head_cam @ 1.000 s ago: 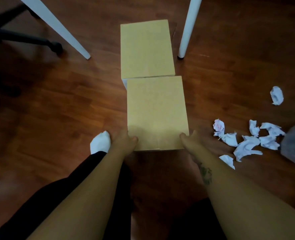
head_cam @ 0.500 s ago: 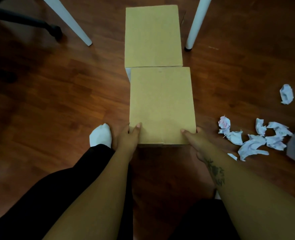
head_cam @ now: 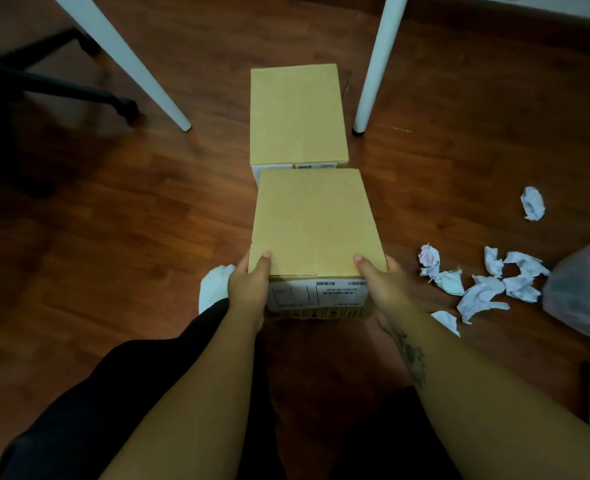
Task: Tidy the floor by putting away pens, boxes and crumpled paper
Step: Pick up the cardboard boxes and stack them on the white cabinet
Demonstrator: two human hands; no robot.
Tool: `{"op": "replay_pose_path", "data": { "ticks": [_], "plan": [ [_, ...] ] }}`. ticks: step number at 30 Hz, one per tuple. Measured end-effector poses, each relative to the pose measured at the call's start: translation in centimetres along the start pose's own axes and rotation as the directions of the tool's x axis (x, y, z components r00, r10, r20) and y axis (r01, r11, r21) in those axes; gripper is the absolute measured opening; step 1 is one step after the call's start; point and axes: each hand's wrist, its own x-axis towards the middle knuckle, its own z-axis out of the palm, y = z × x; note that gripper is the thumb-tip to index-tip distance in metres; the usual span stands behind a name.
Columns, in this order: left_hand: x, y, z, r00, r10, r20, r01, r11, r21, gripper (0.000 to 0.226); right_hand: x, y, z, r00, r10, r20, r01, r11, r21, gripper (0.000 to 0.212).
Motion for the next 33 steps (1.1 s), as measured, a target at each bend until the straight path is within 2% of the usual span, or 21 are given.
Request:
{"op": "replay_pose_path", "data": {
  "ticks": [5, 13, 16, 19, 23, 28, 33],
  "plan": [
    [-1.1, -0.6, -0.2, 1.0, -0.017, -0.013, 0.017, 1.0, -0.021, 0.048, -0.8, -0.5, -0.3, 0.999, -0.047, -0.004, 0.047, 0.999, 0.002, 0.042],
    [-1.8, 0.0, 1.1, 1.0, -0.002, -0.008, 0.002, 1.0, -0.013, 0.042, -1.2, -0.9, -1.5, 0.997, -0.059, -0.053, 0.062, 0.997, 0.055, 0.043],
    [-2.5, 0.8, 2.3, 1.0, 0.02, 0.024, -0.02, 1.0, -0.007, 0.04, -1.7, -1.2, -2.9, 0.995, -0.069, -0.067, 0.074, 0.994, 0.081, 0.038],
    [-3.6, 2.1, 3.7, 0.994, 0.044, 0.097, -0.045, 0.999, 0.003, 0.026, -2.7, -2.2, -4.9, 0.989, -0.102, -0.107, 0.112, 0.989, 0.096, 0.03],
    [-6.1, 4.9, 5.0, 0.98, 0.088, 0.177, -0.093, 0.996, 0.018, 0.028, -5.6, -4.2, -7.7, 0.974, -0.164, -0.157, 0.18, 0.98, 0.089, 0.042],
    [-10.8, 10.9, 6.4, 0.937, 0.176, 0.302, -0.203, 0.977, 0.06, 0.03, -10.8, -8.6, -11.4, 0.936, -0.268, -0.23, 0.305, 0.942, 0.141, 0.029],
    [-16.6, 17.5, 7.5, 0.883, 0.295, 0.366, -0.303, 0.952, -0.038, 0.033, -16.8, -14.3, -14.5, 0.864, -0.396, -0.311, 0.455, 0.879, 0.142, 0.02]
  ]
}}
